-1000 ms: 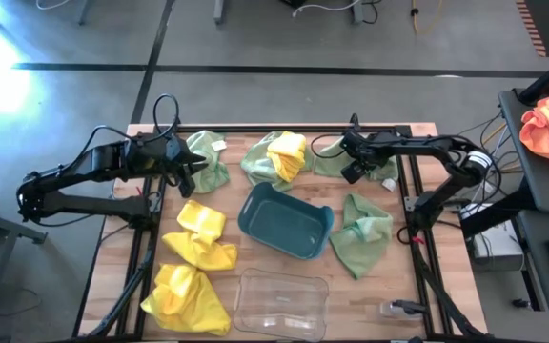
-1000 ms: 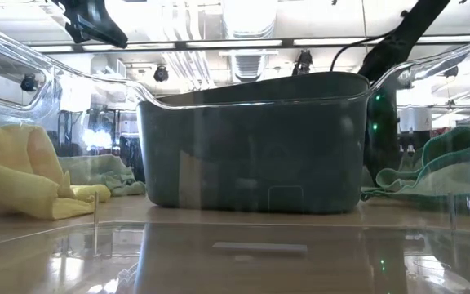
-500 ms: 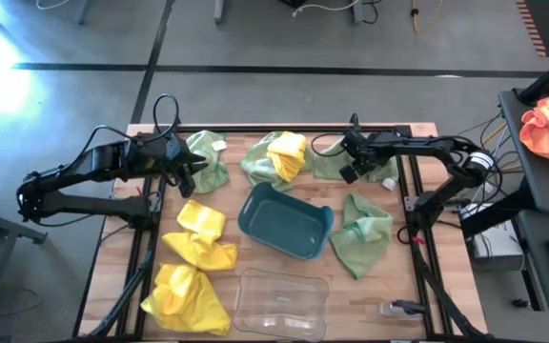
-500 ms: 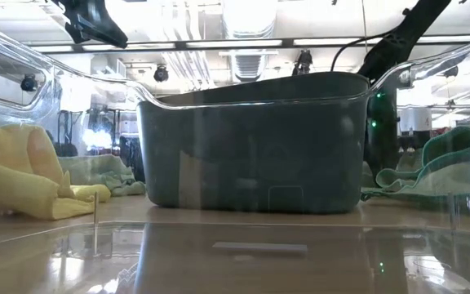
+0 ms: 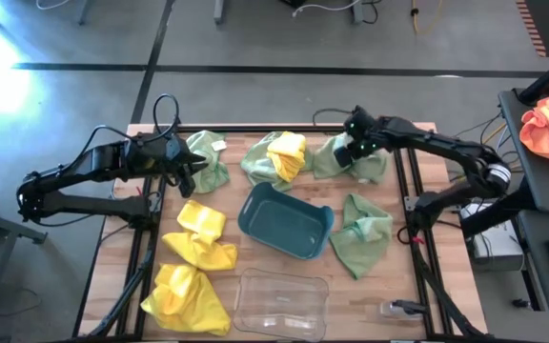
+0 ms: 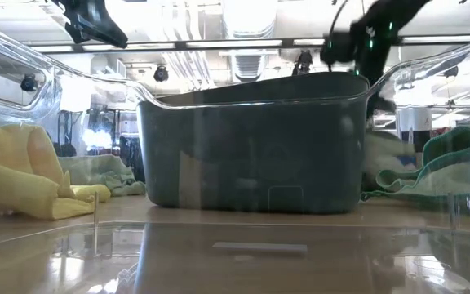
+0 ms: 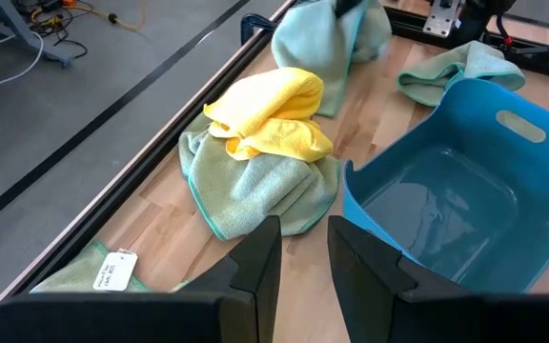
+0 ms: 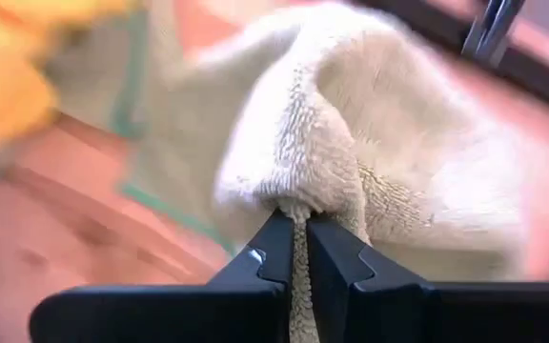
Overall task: Sort microfiber towel by color & place in baskets
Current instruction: Put the top right green microfiber cloth into the blue bin
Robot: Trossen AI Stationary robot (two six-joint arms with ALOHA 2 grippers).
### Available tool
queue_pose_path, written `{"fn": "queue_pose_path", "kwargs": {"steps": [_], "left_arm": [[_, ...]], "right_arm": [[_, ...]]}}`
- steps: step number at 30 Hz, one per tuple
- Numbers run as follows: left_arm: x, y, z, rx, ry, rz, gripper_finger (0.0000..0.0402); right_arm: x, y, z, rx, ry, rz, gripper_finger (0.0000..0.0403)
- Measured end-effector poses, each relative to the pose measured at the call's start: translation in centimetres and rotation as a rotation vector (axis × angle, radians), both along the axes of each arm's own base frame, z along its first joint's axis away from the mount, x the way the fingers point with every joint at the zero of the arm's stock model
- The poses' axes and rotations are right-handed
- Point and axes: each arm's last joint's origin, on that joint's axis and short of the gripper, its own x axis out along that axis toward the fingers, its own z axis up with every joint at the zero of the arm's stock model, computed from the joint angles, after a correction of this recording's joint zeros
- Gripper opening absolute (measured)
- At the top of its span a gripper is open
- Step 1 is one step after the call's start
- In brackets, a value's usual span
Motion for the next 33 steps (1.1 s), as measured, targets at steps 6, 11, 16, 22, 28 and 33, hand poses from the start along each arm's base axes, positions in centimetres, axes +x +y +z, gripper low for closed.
{"fn": "queue_pose_path", "kwargs": {"steps": [6, 11, 16, 22, 28, 33], "left_arm": [[0.0, 0.0, 0.0, 0.0, 0.0, 0.0, 0.0075], [0.0, 0.0, 0.0, 0.001, -0.002, -0.001, 0.0075], [0.0, 0.0, 0.0, 0.004, -0.001, -0.003, 0.0075], [0.0, 0.0, 0.0, 0.006, 0.002, -0.005, 0.0075], [0.0, 0.0, 0.0, 0.006, 0.004, -0.005, 0.0075], [0.0, 0.0, 0.0, 0.006, 0.005, -0.005, 0.0075]], "right_arm": [[0.4, 1.3, 7.1, -0.127, -0.18, 0.027, 0.0013], [0.9, 2.8, 12.3, -0.214, -0.327, 0.076, 0.0013], [1.7, 4.4, 15.3, -0.251, -0.41, 0.142, 0.0013], [3.1, 6.7, 16.5, -0.219, -0.456, 0.218, 0.0013], [4.8, 9.6, 16.5, -0.169, -0.484, 0.314, 0.0013], [6.1, 12.0, 17.1, -0.138, -0.517, 0.393, 0.0013]]}}
